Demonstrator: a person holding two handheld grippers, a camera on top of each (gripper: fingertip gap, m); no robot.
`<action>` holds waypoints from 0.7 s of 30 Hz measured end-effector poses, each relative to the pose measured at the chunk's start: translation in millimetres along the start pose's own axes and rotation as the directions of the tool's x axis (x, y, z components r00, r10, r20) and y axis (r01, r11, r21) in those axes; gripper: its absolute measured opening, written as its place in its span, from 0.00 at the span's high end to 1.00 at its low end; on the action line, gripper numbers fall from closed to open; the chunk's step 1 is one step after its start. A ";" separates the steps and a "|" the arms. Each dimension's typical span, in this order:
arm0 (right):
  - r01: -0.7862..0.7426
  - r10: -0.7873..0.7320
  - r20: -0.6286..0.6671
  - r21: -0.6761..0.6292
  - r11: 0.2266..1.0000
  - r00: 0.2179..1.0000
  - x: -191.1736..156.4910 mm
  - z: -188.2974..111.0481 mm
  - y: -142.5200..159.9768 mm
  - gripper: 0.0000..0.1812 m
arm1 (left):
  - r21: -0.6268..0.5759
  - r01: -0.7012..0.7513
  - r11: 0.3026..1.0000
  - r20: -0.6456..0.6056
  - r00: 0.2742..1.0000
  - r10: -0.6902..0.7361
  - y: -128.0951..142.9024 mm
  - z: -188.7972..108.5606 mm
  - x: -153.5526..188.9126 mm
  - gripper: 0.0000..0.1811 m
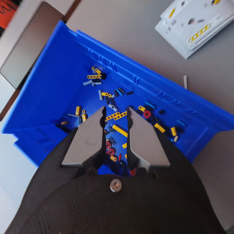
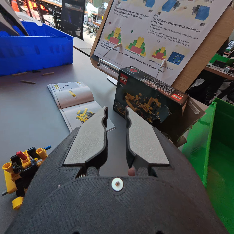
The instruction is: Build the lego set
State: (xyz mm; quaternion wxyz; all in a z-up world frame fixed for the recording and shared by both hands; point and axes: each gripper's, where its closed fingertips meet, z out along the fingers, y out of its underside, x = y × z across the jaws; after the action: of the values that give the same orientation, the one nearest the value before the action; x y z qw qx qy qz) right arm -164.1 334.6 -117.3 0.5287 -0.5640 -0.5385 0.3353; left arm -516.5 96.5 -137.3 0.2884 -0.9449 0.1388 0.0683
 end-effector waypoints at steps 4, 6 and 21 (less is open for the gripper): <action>-0.019 0.019 0.006 -0.008 1.000 1.000 1.6 1.3 3.5 0.87 | -0.180 -0.004 0.984 0.140 0.990 0.030 26.0 24.5 -36.7 0.84; -0.015 0.015 0.007 -0.019 1.000 1.000 1.1 2.7 5.9 0.87 | -0.190 0.092 0.978 0.183 0.981 -0.057 29.9 28.1 -58.5 0.85; -0.006 0.006 0.015 -0.005 1.000 1.000 1.3 0.1 1.8 0.88 | -0.487 0.223 0.844 0.112 0.975 -0.193 73.2 66.0 -79.3 0.96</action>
State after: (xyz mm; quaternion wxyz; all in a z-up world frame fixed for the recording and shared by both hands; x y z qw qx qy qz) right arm -163.4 336.2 -118.8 0.5221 -0.5644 -0.5416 0.3398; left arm -617.4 93.1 -213.7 0.0453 -0.9942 0.0050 0.0975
